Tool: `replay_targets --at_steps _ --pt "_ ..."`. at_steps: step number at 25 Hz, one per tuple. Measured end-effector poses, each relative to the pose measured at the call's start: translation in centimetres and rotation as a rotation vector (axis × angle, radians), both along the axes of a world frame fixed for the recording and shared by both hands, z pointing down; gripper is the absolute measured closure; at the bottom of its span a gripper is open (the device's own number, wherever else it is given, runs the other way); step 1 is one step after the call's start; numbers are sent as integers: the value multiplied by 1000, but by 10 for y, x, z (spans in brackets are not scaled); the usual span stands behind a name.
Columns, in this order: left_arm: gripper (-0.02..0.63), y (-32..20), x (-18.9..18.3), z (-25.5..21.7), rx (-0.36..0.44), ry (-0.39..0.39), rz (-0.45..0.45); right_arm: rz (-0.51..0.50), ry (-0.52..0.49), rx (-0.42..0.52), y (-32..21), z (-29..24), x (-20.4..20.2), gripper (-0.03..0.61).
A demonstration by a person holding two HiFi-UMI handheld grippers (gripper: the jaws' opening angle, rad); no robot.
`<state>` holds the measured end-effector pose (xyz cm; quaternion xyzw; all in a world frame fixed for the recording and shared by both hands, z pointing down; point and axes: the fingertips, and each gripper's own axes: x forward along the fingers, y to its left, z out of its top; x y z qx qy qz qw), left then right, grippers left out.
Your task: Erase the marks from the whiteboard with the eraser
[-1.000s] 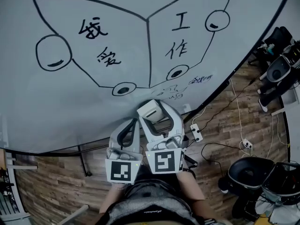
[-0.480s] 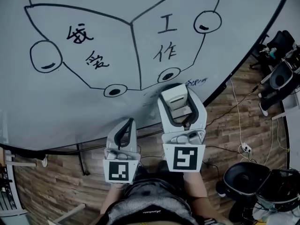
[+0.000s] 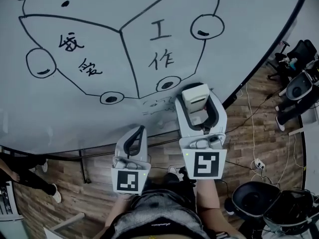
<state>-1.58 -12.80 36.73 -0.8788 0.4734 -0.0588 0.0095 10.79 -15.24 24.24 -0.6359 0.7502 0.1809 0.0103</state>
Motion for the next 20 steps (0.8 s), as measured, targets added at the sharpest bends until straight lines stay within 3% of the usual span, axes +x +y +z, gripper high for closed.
replay_targets --at_steps 5,12,15,20 --pt "609 -3 5 4 -5 -19 -20 0 -23 18 -1 26 3 311" --pt "609 -4 11 7 -15 -22 -33 27 65 -66 0 53 1 311" --pt "609 -2 12 9 -19 -22 -34 43 92 31 13 21 -7 311" --pt "609 -2 6 8 -22 -15 -50 -106 187 30 17 6 -63 311"
